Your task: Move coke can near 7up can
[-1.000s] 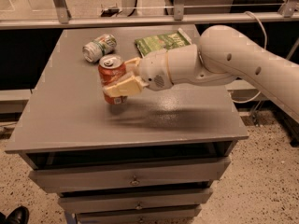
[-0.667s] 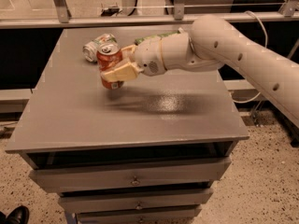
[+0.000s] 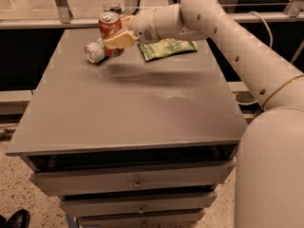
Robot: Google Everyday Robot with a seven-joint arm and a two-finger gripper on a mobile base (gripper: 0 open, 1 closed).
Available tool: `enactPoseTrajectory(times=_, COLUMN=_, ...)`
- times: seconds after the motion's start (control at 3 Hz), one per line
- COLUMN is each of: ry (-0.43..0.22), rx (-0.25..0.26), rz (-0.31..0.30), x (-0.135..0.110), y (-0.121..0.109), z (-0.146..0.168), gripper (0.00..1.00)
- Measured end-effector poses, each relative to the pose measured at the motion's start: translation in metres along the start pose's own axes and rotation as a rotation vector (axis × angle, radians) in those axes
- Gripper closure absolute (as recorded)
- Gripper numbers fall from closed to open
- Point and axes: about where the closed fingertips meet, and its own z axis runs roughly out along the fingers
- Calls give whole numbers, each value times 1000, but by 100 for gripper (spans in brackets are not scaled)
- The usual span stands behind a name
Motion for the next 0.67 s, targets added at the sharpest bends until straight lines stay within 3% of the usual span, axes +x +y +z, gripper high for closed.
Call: enactPoseTrajectory(times=0.67, ry=32, rx=34, rz=57, x=27, y=-39, z=13, gripper=100)
